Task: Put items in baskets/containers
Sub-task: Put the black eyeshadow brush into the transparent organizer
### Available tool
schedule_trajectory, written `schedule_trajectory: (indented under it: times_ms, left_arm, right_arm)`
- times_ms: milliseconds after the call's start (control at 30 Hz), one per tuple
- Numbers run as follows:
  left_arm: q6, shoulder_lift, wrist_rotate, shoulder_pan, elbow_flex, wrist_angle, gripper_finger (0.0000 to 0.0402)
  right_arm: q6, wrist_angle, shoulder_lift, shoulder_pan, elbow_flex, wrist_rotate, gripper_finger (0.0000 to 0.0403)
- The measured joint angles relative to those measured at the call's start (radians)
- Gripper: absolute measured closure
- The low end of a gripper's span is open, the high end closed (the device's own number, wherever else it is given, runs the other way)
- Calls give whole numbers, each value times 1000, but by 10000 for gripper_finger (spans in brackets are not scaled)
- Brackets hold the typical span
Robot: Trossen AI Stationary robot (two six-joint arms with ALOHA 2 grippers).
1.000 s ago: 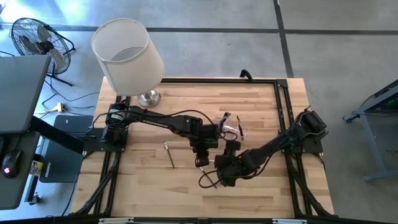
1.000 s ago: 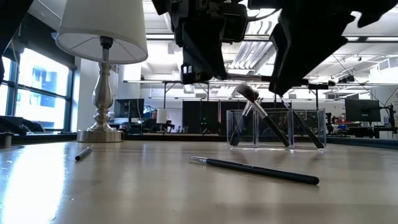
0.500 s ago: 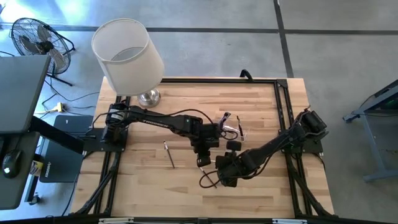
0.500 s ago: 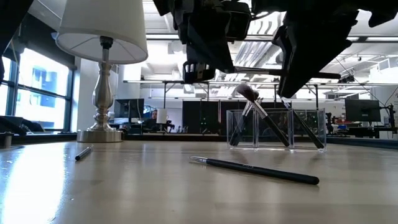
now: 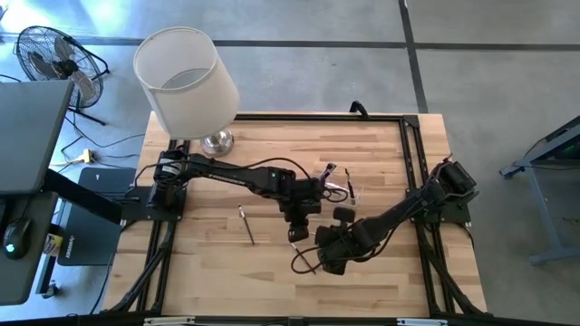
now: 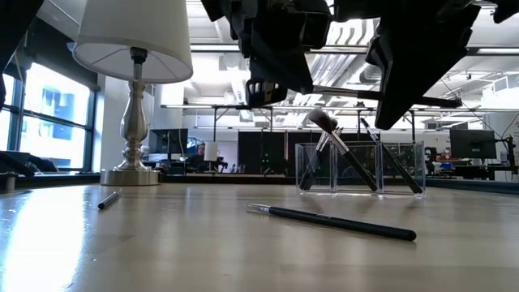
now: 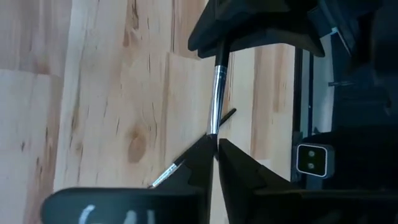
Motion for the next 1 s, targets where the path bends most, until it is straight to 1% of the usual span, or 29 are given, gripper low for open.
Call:
schedule_trajectory:
  times_ms: [100,200,300,400,467,533,600,667,733,867,1000]
  left_arm:
    - [23,0,-4,0,0,1,362]
    - [66,0,-3,10,0,5,345]
    - [117,-3,17,37,0,3,334]
    - [154,-42,57,79,-1,-26,331]
    - [178,-70,70,107,2,-36,330]
    - [208,-92,70,127,0,-66,330]
    - [240,-102,57,141,1,-52,330]
    - [273,-119,40,145,-2,-72,330]
    - [296,-135,21,144,1,-62,330]
    - [313,-145,2,144,0,-71,330]
    - [313,-145,-22,144,0,-73,330]
  right_arm:
    - [49,0,0,0,0,1,387]
    - [142,0,0,11,0,12,382]
    - [288,9,0,28,-20,17,389]
    - [484,21,0,57,-70,9,389]
    - [608,98,-3,83,-118,7,389]
    - [705,220,-9,110,-177,29,389]
    - [788,358,-22,138,-243,106,389]
    - [851,509,-35,158,-314,216,389]
    - [859,652,-54,171,-392,332,389]
    - [752,962,-116,158,-561,471,389]
    - [592,1239,-238,142,-777,624,389]
